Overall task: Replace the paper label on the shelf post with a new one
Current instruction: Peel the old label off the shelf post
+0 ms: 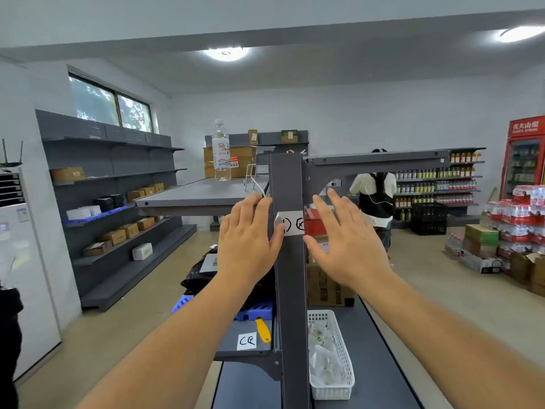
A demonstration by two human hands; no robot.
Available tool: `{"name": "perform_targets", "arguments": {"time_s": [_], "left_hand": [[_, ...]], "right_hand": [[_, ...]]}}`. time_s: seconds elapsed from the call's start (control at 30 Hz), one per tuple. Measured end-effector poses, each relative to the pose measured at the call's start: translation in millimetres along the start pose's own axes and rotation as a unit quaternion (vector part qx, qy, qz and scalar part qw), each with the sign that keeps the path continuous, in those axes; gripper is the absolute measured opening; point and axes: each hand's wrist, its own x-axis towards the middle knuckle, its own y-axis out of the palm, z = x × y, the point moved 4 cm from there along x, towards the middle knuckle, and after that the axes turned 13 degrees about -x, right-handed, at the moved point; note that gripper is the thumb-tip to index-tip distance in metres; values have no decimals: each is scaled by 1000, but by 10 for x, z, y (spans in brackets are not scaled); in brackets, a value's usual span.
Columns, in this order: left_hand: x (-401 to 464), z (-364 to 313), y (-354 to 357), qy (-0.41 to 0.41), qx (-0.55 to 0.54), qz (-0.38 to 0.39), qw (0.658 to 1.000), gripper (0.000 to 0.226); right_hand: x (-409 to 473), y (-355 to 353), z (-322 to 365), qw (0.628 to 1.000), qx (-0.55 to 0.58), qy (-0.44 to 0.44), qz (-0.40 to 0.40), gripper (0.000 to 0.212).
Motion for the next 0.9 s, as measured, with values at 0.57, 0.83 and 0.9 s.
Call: {"name": "perform_targets", "arguments": {"time_s": [0.57,0.83,0.9], "left_hand": [[149,68,239,23,-22,8,999,18],[176,46,259,-8,-64,7,998,18],[173,29,265,-8,-76,7,997,18]], "right_hand": [[45,169,122,999,17,-29,-24,69],[85,216,139,999,20,-28,-25,67],[97,217,138,999,23,-26,-25,67]]}}
